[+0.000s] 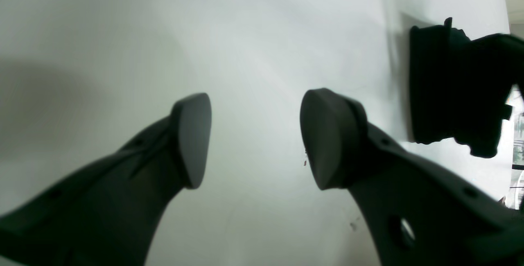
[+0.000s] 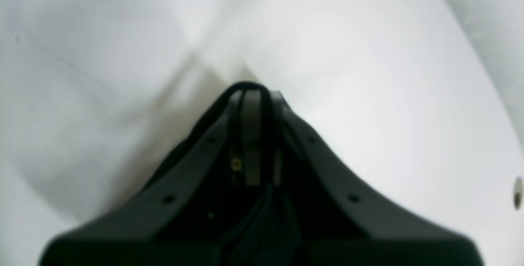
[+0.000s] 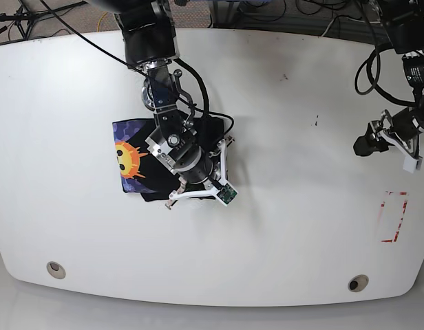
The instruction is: Fold the T-shirt properly
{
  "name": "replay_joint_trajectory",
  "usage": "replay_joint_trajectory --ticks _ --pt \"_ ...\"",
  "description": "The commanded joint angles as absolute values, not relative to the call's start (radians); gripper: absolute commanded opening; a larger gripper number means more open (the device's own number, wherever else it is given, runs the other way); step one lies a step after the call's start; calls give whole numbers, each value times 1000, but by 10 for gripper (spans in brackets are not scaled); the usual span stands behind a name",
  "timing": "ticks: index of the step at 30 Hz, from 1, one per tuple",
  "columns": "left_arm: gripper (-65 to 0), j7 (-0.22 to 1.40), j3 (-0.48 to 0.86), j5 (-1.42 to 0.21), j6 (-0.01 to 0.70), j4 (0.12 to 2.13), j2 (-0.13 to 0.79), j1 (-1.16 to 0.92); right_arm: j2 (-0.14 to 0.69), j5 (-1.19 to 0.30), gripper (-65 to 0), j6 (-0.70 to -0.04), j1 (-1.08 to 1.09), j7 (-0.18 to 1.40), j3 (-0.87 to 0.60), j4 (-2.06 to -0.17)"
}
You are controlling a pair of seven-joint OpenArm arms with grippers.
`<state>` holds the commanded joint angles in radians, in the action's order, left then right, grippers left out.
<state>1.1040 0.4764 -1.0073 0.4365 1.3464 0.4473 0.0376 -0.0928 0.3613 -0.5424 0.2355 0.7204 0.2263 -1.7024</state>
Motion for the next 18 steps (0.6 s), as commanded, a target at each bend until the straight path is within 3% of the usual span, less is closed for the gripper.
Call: replay_joint_trajectory --ticks 9,18 --pt "-292 1102 424 -1007 437 1346 447 38 -113 361 -650 -547 288 731 223 -1699" --pt "-292 1102 389 -1013 437 1348 447 38 -119 361 -647 -541 343 720 228 -1558"
